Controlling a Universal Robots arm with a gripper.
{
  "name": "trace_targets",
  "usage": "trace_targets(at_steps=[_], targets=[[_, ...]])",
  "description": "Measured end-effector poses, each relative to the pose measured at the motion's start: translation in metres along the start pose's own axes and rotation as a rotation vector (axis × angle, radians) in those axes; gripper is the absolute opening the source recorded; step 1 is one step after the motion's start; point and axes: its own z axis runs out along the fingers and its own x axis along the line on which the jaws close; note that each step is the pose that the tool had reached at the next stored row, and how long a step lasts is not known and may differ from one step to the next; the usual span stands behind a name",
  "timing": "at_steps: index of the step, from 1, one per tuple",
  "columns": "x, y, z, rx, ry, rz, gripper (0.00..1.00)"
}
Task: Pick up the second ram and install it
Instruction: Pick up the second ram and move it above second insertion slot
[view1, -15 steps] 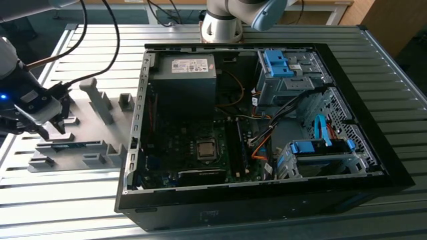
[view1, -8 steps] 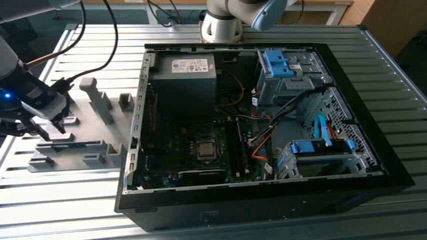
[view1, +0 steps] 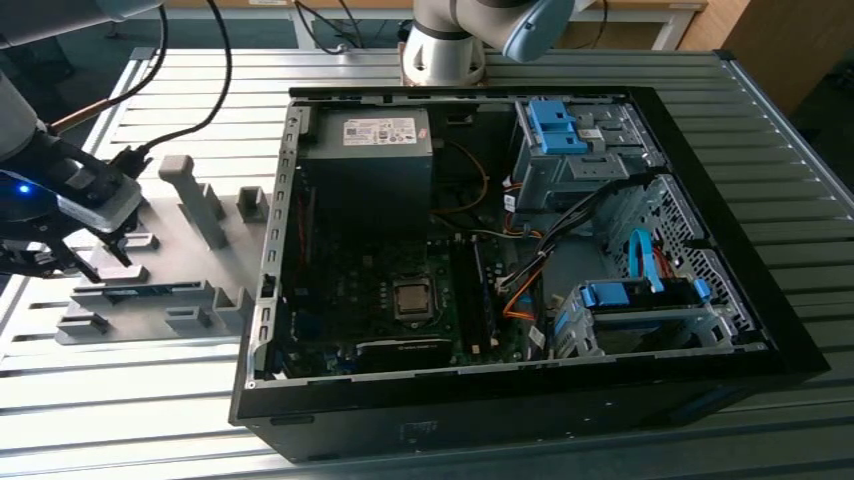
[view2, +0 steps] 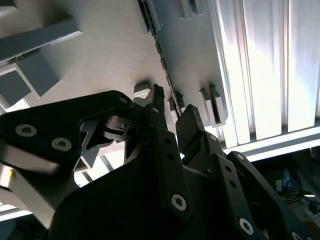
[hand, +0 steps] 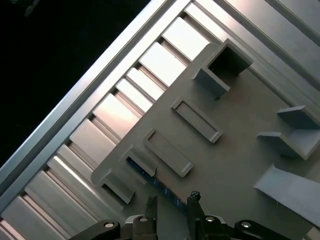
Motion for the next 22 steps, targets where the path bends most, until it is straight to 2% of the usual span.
trace_targets(at_steps=[18,22], targets=[[-0.0001,-0.0001,0.0054,0.0062,0.0051,-0.321,0.37],[-0.0001,-0.0001,0.0056,0.0066,0.0047,-0.329,0.37]])
